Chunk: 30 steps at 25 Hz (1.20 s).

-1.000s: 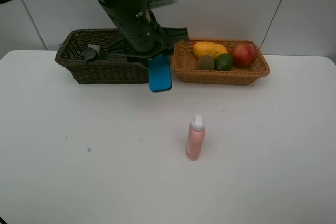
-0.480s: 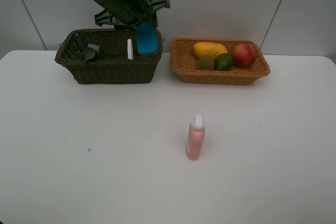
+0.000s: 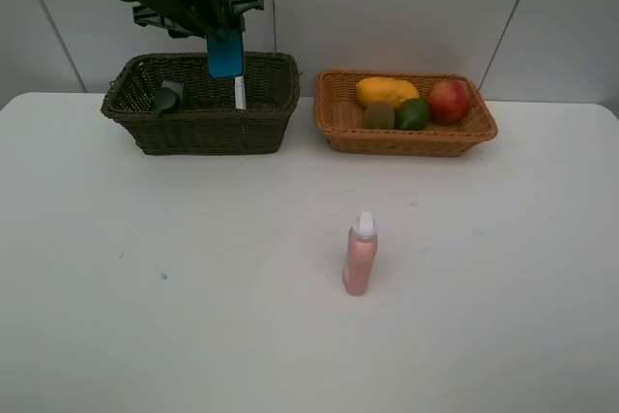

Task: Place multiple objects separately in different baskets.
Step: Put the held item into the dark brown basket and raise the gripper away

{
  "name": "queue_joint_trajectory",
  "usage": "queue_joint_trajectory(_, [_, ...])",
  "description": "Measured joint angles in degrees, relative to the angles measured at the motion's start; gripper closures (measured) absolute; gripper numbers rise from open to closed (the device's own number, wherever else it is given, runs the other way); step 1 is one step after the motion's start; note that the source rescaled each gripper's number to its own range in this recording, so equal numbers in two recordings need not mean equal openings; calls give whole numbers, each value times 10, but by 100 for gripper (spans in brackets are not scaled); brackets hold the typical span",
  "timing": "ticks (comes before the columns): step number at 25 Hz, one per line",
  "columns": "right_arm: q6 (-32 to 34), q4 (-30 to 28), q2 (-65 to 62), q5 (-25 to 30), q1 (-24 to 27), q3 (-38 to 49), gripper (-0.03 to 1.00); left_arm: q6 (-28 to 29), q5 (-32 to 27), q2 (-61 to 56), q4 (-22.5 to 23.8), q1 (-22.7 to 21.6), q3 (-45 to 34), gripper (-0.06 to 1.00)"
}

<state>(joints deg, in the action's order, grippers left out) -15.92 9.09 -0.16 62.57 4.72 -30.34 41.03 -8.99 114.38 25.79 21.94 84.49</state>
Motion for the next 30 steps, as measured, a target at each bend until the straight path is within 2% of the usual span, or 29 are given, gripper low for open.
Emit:
queue_joint_trajectory(11, [0, 0, 0, 0, 0, 0, -3, -8, 75, 54, 51, -12, 0, 37])
queue_joint_trajectory(30, [0, 0, 0, 0, 0, 0, -3, -24, 80, 65, 65, -14, 0, 37])
